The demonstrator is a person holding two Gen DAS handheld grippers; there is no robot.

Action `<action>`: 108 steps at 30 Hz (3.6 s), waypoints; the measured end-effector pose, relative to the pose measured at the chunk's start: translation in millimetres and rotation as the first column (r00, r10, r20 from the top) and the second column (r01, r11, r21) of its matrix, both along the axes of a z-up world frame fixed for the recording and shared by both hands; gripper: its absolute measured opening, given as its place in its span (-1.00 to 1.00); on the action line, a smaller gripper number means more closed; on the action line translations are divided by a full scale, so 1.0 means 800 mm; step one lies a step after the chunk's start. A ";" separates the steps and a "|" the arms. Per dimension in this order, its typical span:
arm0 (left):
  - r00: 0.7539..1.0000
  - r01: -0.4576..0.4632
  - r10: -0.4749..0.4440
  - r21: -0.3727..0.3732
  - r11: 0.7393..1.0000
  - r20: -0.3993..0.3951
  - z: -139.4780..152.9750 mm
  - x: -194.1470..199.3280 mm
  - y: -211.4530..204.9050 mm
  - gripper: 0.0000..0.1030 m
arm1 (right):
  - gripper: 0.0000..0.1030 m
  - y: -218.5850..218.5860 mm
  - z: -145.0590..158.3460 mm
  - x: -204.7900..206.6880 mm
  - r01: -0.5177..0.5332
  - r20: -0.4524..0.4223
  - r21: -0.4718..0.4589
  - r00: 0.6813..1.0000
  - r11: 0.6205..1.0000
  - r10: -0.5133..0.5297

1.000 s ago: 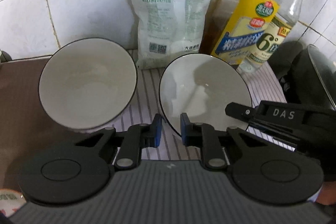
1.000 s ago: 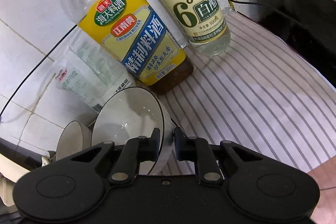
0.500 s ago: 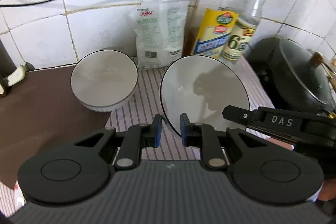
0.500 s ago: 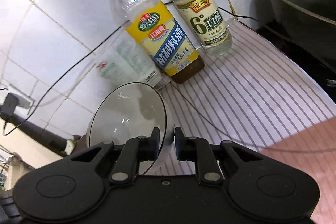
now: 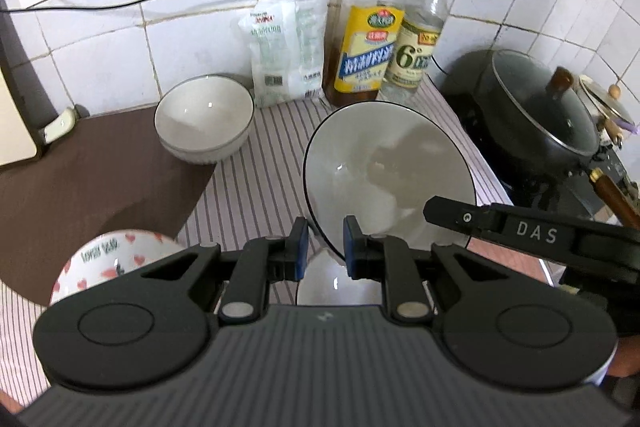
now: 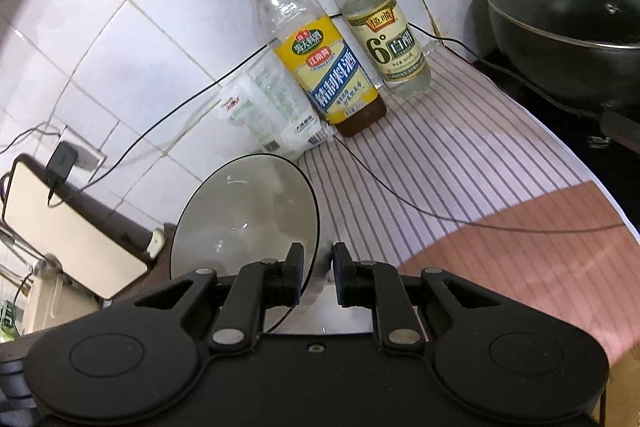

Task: Organize plates and bowls
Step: 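Carry the white bowl over the placed bowl, lower it in and open, then move the left gripper to the last white bowl by the wall and grasp its rim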

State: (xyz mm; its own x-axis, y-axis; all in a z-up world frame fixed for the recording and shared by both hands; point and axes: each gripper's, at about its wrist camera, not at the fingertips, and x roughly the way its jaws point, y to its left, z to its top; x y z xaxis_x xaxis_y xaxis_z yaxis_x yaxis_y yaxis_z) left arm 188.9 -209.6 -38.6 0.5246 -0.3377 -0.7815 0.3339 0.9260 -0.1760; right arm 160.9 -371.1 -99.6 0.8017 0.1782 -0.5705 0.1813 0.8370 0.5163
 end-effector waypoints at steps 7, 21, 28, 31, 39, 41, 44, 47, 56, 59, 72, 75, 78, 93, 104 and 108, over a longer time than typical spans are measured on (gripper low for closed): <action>1.000 0.007 -0.007 0.013 1.000 -0.026 -0.014 -0.033 0.002 -0.68 | -0.62 0.005 -0.019 -0.030 -0.003 -0.018 0.009 1.000 1.000 0.003; 0.995 0.027 -0.026 0.017 0.999 -0.094 -0.052 -0.046 -0.002 -0.68 | -0.60 0.010 -0.053 -0.050 0.003 -0.016 -0.057 1.000 0.998 -0.003; 0.994 0.037 -0.032 0.052 0.998 -0.101 -0.059 -0.047 -0.011 -0.68 | -0.60 0.028 -0.054 -0.046 0.006 -0.048 -0.166 0.999 0.986 -0.014; 0.994 0.029 -0.024 0.046 0.999 -0.110 -0.064 -0.045 -0.010 -0.68 | -0.60 0.035 -0.056 -0.044 0.004 -0.058 -0.215 0.998 0.977 -0.016; 0.992 0.017 -0.011 0.050 0.999 -0.127 -0.076 -0.043 -0.008 -0.68 | -0.59 0.042 -0.061 -0.041 -0.012 -0.049 -0.278 0.999 0.961 -0.002; 0.992 0.014 -0.007 0.050 0.999 -0.129 -0.076 -0.041 -0.008 -0.68 | -0.56 0.044 -0.061 -0.041 -0.016 -0.043 -0.292 0.999 0.956 0.003; 0.992 0.005 0.002 0.051 0.999 -0.130 -0.076 -0.039 -0.008 -0.68 | -0.52 0.047 -0.061 -0.040 -0.024 -0.044 -0.304 0.999 0.952 0.011; 0.994 -0.011 0.021 0.086 0.996 -0.106 -0.078 -0.039 -0.009 -0.68 | -0.50 0.048 -0.061 -0.038 -0.033 -0.043 -0.314 0.999 0.949 0.021; 0.991 -0.044 0.047 0.027 0.999 -0.124 -0.081 -0.042 0.004 -0.68 | -0.49 0.043 -0.065 -0.043 -0.020 -0.041 -0.257 0.999 0.966 0.010; 0.989 -0.027 0.025 -0.005 1.000 -0.149 -0.080 -0.044 0.006 -0.53 | -0.49 0.047 -0.060 -0.045 -0.027 -0.053 -0.260 0.998 0.965 0.014; 0.992 -0.041 0.035 -0.047 0.998 -0.123 -0.017 -0.054 0.059 -0.20 | -0.10 0.076 0.008 -0.073 -0.060 -0.036 -0.316 0.998 0.947 0.051; 0.995 -0.022 0.020 -0.019 1.000 -0.098 0.003 -0.049 0.071 -0.12 | 0.04 0.090 0.025 -0.075 -0.085 -0.022 -0.361 0.996 0.929 0.083; 0.998 -0.009 0.009 0.006 1.000 -0.066 0.021 -0.043 0.082 -0.02 | 0.16 0.104 0.039 -0.071 -0.113 -0.005 -0.388 0.993 0.915 0.120; 0.997 -0.074 0.074 0.047 0.996 0.011 0.019 0.056 0.155 0.32 | 0.35 0.177 0.056 0.024 -0.215 0.007 -0.445 0.970 0.869 0.243; 0.979 -0.206 0.206 -0.053 0.977 0.000 -0.040 0.141 0.200 0.32 | 0.37 0.179 0.015 0.140 -0.231 -0.023 -0.234 0.973 0.944 0.232; 0.976 -0.215 0.217 -0.087 0.973 0.012 -0.065 0.167 0.198 0.32 | 0.37 0.163 0.003 0.182 -0.179 -0.042 -0.121 0.984 0.976 0.176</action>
